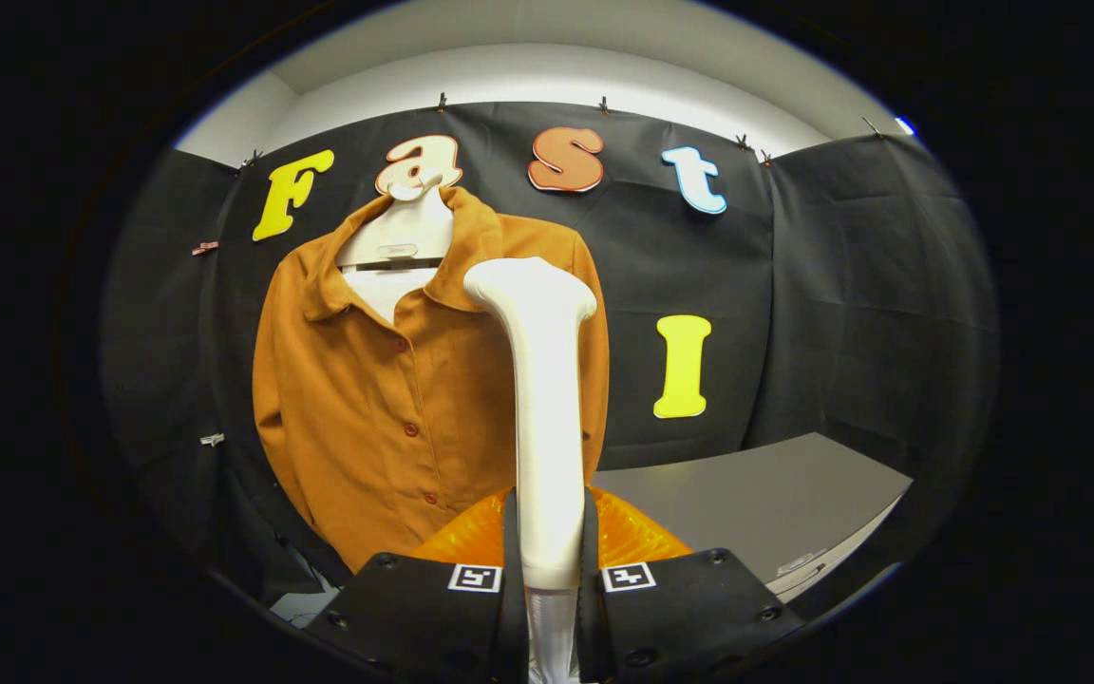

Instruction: Iron the clothes twice with a garment steamer, once on the left side and once on the right side.

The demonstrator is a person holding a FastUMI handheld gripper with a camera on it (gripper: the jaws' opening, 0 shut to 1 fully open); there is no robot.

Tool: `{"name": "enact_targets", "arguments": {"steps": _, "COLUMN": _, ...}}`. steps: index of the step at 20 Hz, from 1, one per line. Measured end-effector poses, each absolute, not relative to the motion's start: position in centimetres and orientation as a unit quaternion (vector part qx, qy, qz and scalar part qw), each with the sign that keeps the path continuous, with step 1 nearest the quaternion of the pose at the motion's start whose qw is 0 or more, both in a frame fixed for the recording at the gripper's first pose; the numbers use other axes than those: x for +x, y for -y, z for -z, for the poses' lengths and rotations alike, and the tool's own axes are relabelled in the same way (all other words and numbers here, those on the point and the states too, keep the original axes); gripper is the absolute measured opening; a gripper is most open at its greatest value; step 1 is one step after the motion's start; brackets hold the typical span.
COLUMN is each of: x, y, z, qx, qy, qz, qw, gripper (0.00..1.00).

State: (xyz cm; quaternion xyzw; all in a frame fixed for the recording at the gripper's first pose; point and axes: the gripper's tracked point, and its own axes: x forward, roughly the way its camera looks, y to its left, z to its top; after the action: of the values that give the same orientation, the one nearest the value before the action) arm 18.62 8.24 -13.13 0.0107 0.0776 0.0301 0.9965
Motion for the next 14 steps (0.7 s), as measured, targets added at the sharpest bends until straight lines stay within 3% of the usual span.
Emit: {"name": "enact_targets", "arguments": {"steps": 14, "x": 21.2, "y": -10.0, "z": 19.7, "qx": -0.023, "qy": -0.126, "qz": -0.028, "qw": 0.991, "gripper": 0.24}}
